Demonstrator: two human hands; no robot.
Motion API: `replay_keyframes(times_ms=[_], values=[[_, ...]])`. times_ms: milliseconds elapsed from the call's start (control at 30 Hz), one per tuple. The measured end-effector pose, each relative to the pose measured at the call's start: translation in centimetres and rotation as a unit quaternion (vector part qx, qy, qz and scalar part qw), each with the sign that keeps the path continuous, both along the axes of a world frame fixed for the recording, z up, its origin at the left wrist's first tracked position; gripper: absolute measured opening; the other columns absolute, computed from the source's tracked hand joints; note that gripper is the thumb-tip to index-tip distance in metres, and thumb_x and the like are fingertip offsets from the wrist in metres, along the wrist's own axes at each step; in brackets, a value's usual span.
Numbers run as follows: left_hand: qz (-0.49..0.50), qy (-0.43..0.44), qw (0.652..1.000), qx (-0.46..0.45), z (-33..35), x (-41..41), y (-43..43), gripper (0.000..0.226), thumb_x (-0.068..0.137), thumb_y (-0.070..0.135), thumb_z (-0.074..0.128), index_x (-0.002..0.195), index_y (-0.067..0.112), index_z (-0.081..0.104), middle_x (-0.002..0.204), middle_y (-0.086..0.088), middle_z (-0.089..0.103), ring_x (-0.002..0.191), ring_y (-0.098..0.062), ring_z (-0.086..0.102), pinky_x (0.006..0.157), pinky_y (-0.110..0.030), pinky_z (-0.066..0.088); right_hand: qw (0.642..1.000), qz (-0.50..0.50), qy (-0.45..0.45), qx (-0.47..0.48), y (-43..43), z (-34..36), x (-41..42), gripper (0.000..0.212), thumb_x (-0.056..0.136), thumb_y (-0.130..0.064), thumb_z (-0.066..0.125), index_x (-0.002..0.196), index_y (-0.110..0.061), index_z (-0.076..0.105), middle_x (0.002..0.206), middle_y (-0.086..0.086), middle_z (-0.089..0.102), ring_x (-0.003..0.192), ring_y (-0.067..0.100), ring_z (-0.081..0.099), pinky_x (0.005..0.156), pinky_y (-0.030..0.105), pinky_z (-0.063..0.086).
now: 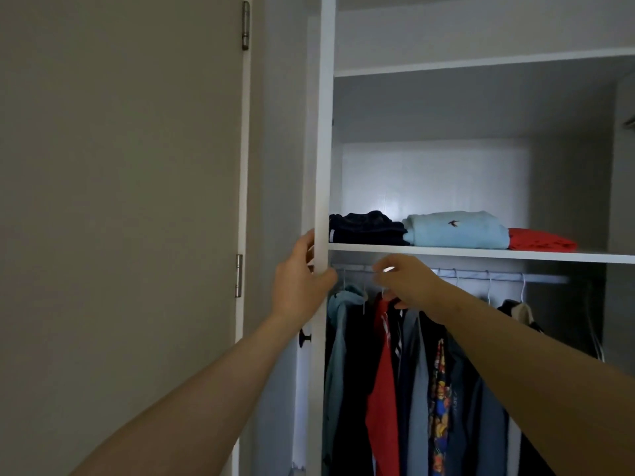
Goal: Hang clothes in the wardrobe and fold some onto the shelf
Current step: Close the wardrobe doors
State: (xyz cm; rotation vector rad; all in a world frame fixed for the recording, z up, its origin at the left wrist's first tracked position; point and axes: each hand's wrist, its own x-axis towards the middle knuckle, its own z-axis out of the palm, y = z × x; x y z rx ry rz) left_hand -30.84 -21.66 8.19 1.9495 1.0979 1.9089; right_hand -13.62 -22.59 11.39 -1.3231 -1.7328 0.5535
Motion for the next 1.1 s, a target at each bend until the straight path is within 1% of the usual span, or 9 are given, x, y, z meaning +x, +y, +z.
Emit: replay_keyframes(times_ms=[133,267,333,400,600,733,900,1033,1100], values=[[-0.006,0.059,0.997,0.048,-0.5,5.4,0.8,0.069,0.077,0.027,0.065,0.139,0.024,0.037,0.128,0.010,0.054,0.112,-0.007,0.054,0.095,-0.026,0.047,0.999,-0.038,0.010,-0.005,1.1,-0.6,4.8,0.012,0.091,-0.014,0.053,0.100,-0.011,0.060,0.080,0.007,0.057,0.063,0.017,0.053,0.054,0.023,0.043],[0.046,0.112,0.991,0.049,-1.4,11.1,2.8,0.086,0.079,0.027,0.065,0.148,0.017,0.015,0.152,0.002,0.026,0.137,-0.012,0.028,0.109,-0.021,0.024,0.996,-0.081,0.018,-0.014,2.6,-1.1,9.6,0.006,0.089,-0.015,0.057,0.091,-0.020,0.057,0.076,0.003,0.057,0.060,0.015,0.054,0.051,0.021,0.043],[0.035,0.146,0.987,0.052,-1.6,13.9,4.0,0.092,0.080,0.026,0.065,0.148,0.014,0.004,0.156,0.000,0.008,0.143,-0.013,0.009,0.112,-0.018,0.006,0.994,-0.101,0.027,-0.019,3.3,-1.2,12.1,0.008,0.088,-0.013,0.056,0.086,-0.021,0.056,0.071,0.004,0.056,0.056,0.015,0.052,0.048,0.020,0.041],[0.045,0.174,0.982,0.058,-1.6,16.4,5.2,0.095,0.081,0.026,0.064,0.147,0.013,-0.002,0.157,-0.002,0.000,0.145,-0.016,-0.001,0.114,-0.021,0.000,0.992,-0.116,0.038,-0.021,4.1,-1.2,14.4,0.008,0.089,-0.012,0.056,0.085,-0.019,0.056,0.069,0.006,0.054,0.053,0.016,0.050,0.047,0.020,0.038],[0.133,0.236,0.963,0.015,-2.0,23.4,9.3,0.099,0.082,0.036,0.059,0.147,0.015,-0.013,0.156,-0.004,-0.015,0.144,-0.024,-0.012,0.115,-0.043,0.012,0.986,-0.165,0.036,-0.016,6.3,-1.7,20.2,0.007,0.089,-0.010,0.053,0.089,-0.015,0.056,0.069,0.006,0.054,0.054,0.016,0.050,0.050,0.022,0.039],[0.203,0.276,0.939,-0.025,-1.7,28.6,13.2,0.102,0.083,0.041,0.056,0.146,0.012,-0.018,0.155,-0.008,-0.018,0.144,-0.030,-0.010,0.112,-0.049,0.021,0.981,-0.193,0.022,-0.025,8.4,-2.6,24.6,0.008,0.089,-0.014,0.053,0.094,-0.014,0.059,0.080,0.007,0.060,0.059,0.017,0.054,0.049,0.021,0.040],[0.274,0.288,0.916,-0.051,-1.5,33.4,18.1,0.094,0.089,0.035,0.051,0.144,0.008,-0.021,0.154,-0.014,-0.018,0.143,-0.037,-0.008,0.109,-0.056,0.021,0.980,-0.198,-0.003,-0.026,11.9,-3.7,28.8,0.006,0.089,-0.017,0.053,0.090,-0.018,0.059,0.071,0.002,0.058,0.062,0.018,0.057,0.057,0.023,0.045],[0.306,0.291,0.905,-0.051,-1.4,35.4,21.4,0.086,0.092,0.030,0.045,0.144,0.005,-0.018,0.154,-0.017,-0.016,0.142,-0.040,-0.005,0.105,-0.060,0.023,0.978,-0.200,-0.035,-0.037,14.8,-4.2,30.7,0.006,0.086,-0.019,0.054,0.086,-0.024,0.057,0.084,0.007,0.063,0.086,0.027,0.063,0.077,0.031,0.048],[0.321,0.289,0.900,-0.055,-1.4,36.2,22.9,0.081,0.095,0.027,0.042,0.144,0.002,-0.017,0.154,-0.019,-0.013,0.141,-0.043,-0.003,0.103,-0.062,0.025,0.979,-0.199,-0.027,-0.041,16.3,-4.6,31.1,0.012,0.087,-0.018,0.053,0.077,-0.026,0.056,0.090,0.009,0.063,0.087,0.028,0.062,0.070,0.026,0.048]])
